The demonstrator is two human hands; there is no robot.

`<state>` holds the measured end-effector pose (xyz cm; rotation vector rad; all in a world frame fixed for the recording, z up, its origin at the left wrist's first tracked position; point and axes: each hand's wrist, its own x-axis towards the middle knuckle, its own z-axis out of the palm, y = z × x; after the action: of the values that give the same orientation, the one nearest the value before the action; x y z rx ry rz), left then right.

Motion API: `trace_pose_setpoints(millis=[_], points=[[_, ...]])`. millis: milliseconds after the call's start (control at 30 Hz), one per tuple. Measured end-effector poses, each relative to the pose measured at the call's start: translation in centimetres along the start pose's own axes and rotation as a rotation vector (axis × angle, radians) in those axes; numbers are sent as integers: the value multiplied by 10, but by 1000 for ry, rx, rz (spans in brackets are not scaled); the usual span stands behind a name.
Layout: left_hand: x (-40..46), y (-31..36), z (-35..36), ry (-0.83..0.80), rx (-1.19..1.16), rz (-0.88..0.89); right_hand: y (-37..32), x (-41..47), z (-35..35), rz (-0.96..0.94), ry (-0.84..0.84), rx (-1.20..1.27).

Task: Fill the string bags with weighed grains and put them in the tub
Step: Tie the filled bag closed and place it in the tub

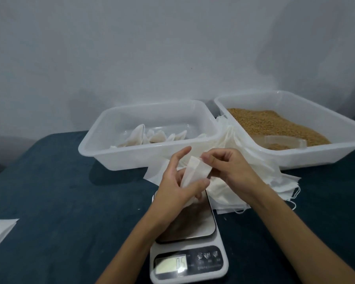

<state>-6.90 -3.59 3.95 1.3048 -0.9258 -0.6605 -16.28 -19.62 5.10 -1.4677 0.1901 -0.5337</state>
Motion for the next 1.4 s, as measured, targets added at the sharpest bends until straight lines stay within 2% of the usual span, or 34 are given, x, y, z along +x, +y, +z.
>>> trace_pose_setpoints(millis=[233, 500, 700, 833, 933, 1100, 1233, 1300, 1400], points=[[4, 1, -2, -42, -102, -19, -2, -4, 4, -67, 96, 78], [5, -1, -7, -137, -115, -83, -5, -1, -2, -23, 153, 406], [6, 0, -4, -141, -80, -78, -5, 1, -2, -35, 251, 405], [6, 4, -7, -108, -58, -77, -7, 2, -8, -6, 185, 365], [8, 6, -11, -16, 47, -46, -7, 2, -11, 10, 154, 375], [33, 28, -35, 264, 156, 18, -2, 4, -9, 92, 208, 375], [81, 48, -73, 476, 364, 114, 1, 6, -7, 142, 225, 344], [109, 50, -91, 558, 490, 72, 1, 6, -7, 144, 243, 338], [142, 42, -115, 619, 637, -89, 0, 7, -10, 155, 259, 342]])
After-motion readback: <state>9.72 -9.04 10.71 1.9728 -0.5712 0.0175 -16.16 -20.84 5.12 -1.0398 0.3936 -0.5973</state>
